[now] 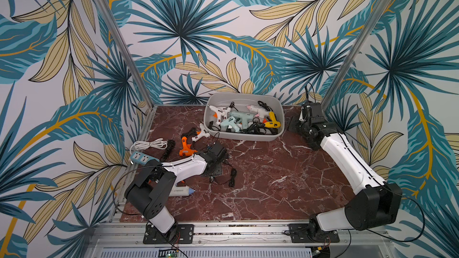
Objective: Put the hot melt glue gun into the storage box
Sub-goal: Pick up the hot melt adhesive gun from the center of the board.
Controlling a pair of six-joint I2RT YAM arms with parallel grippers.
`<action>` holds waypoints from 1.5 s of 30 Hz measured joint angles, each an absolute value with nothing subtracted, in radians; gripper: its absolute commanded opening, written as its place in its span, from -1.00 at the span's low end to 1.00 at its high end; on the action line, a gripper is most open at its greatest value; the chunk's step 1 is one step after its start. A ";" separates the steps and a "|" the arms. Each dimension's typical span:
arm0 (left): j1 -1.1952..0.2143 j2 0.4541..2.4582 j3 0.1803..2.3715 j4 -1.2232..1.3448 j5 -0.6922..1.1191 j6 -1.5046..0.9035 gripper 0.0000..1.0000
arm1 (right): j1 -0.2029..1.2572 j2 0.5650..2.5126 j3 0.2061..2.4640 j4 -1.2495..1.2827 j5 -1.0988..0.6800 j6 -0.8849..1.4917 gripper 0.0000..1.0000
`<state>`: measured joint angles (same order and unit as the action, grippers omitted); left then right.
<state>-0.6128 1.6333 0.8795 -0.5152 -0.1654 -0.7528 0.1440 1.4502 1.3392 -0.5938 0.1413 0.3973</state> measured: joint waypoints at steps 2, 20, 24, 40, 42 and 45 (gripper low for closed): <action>-0.615 1.633 0.879 -0.513 -0.165 -0.755 -0.88 | 0.144 1.446 1.336 -0.594 0.141 0.397 0.34; -0.687 1.442 0.865 -0.587 -0.209 -0.865 -1.00 | 0.146 1.399 1.319 -0.577 0.131 0.416 0.35; -0.688 1.396 0.901 -0.623 -0.228 -0.860 -1.00 | 0.146 1.385 1.309 -0.569 0.131 0.419 0.35; -0.687 1.435 1.424 -0.616 -0.289 -0.548 -1.00 | 0.146 1.312 1.209 -0.533 0.130 0.438 0.36; -0.684 1.470 1.516 -0.609 -0.305 -0.499 -1.00 | 0.146 1.306 1.200 -0.527 0.130 0.439 0.36; -0.671 1.523 1.641 -0.582 -0.315 -0.432 -1.00 | 0.146 1.304 1.187 -0.520 0.130 0.441 0.36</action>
<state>-0.6708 1.5227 1.6413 -0.5823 -0.3145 -0.4324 0.1459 1.3041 1.1873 -0.5201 0.1299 0.4412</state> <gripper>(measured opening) 0.313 0.678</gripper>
